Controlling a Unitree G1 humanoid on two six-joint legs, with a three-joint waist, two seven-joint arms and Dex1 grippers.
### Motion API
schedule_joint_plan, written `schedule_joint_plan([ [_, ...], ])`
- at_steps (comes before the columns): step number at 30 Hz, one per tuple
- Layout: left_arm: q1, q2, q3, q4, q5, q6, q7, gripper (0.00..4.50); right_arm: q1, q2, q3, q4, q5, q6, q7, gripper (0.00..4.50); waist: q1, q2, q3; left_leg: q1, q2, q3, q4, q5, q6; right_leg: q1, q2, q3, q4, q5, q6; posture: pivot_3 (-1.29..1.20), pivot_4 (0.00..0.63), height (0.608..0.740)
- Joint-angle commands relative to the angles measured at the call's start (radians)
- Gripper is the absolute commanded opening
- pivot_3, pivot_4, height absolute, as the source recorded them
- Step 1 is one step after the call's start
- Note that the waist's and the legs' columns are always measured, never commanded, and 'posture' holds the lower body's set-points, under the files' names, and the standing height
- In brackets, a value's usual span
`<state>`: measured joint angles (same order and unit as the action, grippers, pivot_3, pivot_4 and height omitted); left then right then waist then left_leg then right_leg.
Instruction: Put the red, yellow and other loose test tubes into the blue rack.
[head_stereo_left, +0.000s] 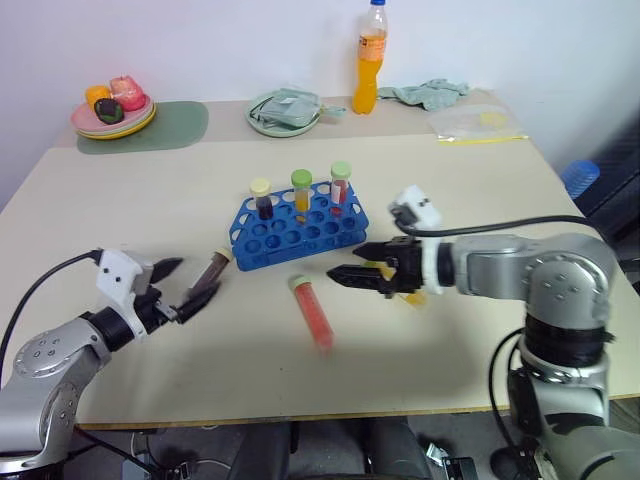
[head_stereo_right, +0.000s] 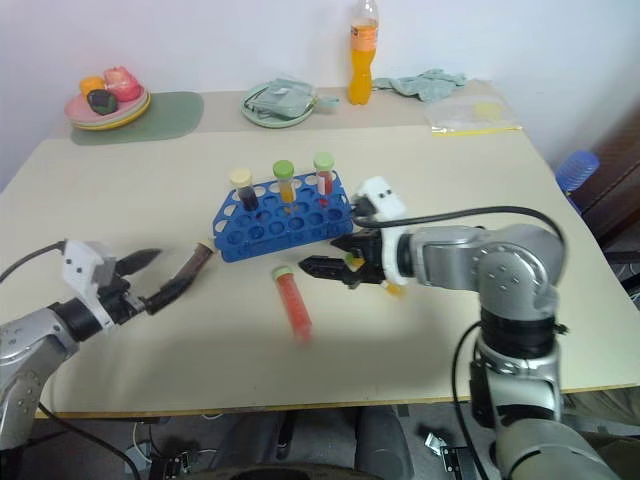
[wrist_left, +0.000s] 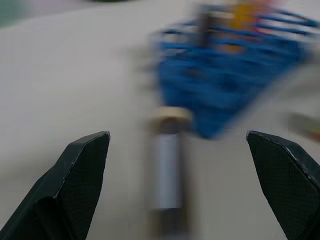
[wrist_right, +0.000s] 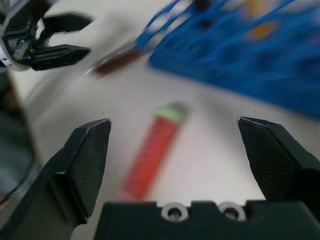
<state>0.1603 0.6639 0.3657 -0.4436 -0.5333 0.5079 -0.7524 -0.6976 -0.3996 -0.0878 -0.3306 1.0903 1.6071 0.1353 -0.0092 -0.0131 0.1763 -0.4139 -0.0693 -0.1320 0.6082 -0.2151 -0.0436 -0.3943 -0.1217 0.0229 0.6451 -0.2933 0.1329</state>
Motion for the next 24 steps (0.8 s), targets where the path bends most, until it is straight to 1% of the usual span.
schedule_joint_plan([
  [1, 0.035, 0.042, -0.04, -0.05, -0.002, -0.034, -0.082, 4.5, -0.045, 0.064, 0.004, 0.159, 0.176, 0.007, -0.315, 4.46, -0.002, 0.0, 0.0, 0.0, 0.0, 0.0, 0.0, 0.0, 0.0, 0.0, -0.001, 0.0, 0.0, 0.0, 0.0, 0.0, 0.15, 0.74],
  [5, 0.072, 0.051, -0.066, -0.042, 0.026, -0.064, -0.102, 4.5, -0.1, 0.154, 0.024, 0.342, 0.405, 0.007, -0.641, 4.46, -0.011, 0.002, 0.001, -0.001, -0.001, 0.0, 0.0, 0.0, 0.0, -0.003, -0.001, 0.001, 0.001, 0.0, 0.0, 0.0, 0.15, 0.74],
  [7, 0.093, 0.054, -0.075, -0.04, 0.041, -0.081, -0.11, 4.5, -0.093, 0.097, 0.159, 0.376, 0.699, -0.143, -0.885, 4.46, -0.014, 0.002, 0.001, -0.001, 0.0, 0.0, -0.001, 0.0, 0.0, -0.004, 0.0, 0.001, 0.002, 0.001, 0.001, 0.0, 0.15, 0.74],
  [8, 0.102, 0.052, -0.076, -0.04, 0.046, -0.089, -0.112, 4.5, -0.092, 0.071, 0.219, 0.377, 0.804, -0.198, -0.956, 4.46, -0.015, 0.003, 0.001, -0.001, 0.0, 0.001, -0.001, 0.0, 0.0, -0.004, 0.0, 0.001, 0.002, 0.001, 0.002, 0.0, 0.15, 0.74],
  [9, 0.108, 0.05, -0.076, -0.038, 0.05, -0.096, -0.112, 4.5, -0.093, 0.059, 0.26, 0.376, 0.863, -0.233, -0.995, 4.46, -0.015, 0.003, 0.001, -0.002, 0.0, 0.001, -0.001, 0.001, 0.0, -0.004, 0.0, 0.001, 0.002, 0.001, 0.003, 0.0, 0.15, 0.74],
  [15, 0.125, 0.042, -0.07, -0.022, 0.06, -0.12, -0.115, 4.5, -0.084, 0.067, 0.342, 0.366, 0.882, -0.281, -1.054, 4.46, -0.015, 0.003, 0.001, -0.003, 0.0, 0.001, 0.0, 0.001, 0.0, -0.004, 0.002, 0.001, 0.003, 0.002, 0.003, 0.0, 0.15, 0.74],
  [18, 0.126, 0.041, -0.072, -0.014, 0.062, -0.129, -0.116, 4.5, -0.08, 0.078, 0.361, 0.383, 0.882, -0.291, -1.1, 4.46, -0.015, 0.003, 0.001, -0.003, -0.001, 0.001, 0.0, 0.001, 0.001, -0.004, 0.002, 0.001, 0.003, 0.002, 0.003, 0.0, 0.15, 0.74],
  [24, 0.117, 0.038, -0.078, -0.003, 0.061, -0.133, -0.123, 4.5, -0.107, 0.083, 0.405, 0.416, 0.882, -0.267, -1.111, 4.46, -0.016, 0.003, 0.001, -0.002, -0.001, 0.001, 0.0, 0.001, 0.001, -0.004, 0.002, 0.001, 0.003, 0.002, 0.003, 0.0, 0.15, 0.74],
])
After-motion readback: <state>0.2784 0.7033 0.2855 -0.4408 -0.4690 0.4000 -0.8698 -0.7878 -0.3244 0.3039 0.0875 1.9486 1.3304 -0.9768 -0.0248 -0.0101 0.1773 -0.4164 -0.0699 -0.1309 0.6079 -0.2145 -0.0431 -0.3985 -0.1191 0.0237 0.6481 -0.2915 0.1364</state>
